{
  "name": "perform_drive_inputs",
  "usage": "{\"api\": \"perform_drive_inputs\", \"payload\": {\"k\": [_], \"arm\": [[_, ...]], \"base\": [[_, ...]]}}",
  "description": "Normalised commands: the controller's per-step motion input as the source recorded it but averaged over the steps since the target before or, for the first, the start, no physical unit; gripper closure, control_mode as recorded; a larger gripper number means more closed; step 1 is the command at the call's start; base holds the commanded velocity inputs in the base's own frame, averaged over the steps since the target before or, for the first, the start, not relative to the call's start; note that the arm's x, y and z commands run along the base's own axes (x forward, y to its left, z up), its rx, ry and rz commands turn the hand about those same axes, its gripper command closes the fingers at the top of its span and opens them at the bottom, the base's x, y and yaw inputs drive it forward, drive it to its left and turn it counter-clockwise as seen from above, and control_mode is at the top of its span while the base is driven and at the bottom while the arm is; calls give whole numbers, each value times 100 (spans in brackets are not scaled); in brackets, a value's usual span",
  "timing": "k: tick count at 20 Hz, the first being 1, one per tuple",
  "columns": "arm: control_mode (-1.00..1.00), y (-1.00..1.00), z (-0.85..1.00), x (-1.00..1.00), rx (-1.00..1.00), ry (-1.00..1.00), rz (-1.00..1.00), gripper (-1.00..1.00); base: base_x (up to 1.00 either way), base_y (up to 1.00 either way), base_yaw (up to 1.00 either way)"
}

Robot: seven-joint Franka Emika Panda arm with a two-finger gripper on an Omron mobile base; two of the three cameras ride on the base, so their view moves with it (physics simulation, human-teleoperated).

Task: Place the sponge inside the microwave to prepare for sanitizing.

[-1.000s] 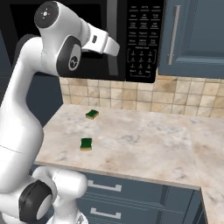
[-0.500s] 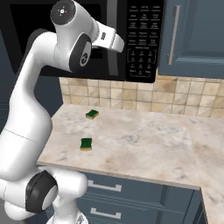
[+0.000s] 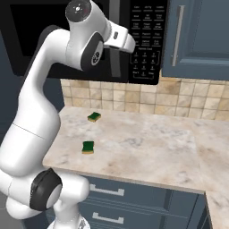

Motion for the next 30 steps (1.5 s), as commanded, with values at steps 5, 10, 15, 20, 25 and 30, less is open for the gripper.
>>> {"api": "perform_drive_inputs", "payload": {"k": [5,10,15,20,25,30], "arm": [[-100,0,0,15,0,0,0,-100],[-100,0,-4,18,0,0,3,-100],[-100,0,-3,17,0,0,2,-100],[-100,-8,-9,19,0,0,2,-100],[-100,-5,-11,11,0,-2,2,-100],[-100,0,0,0,0,0,1,100]], "base": [[0,0,0],[0,0,0],[0,0,0],[0,0,0],[0,0,0],[0,0,0]]}}
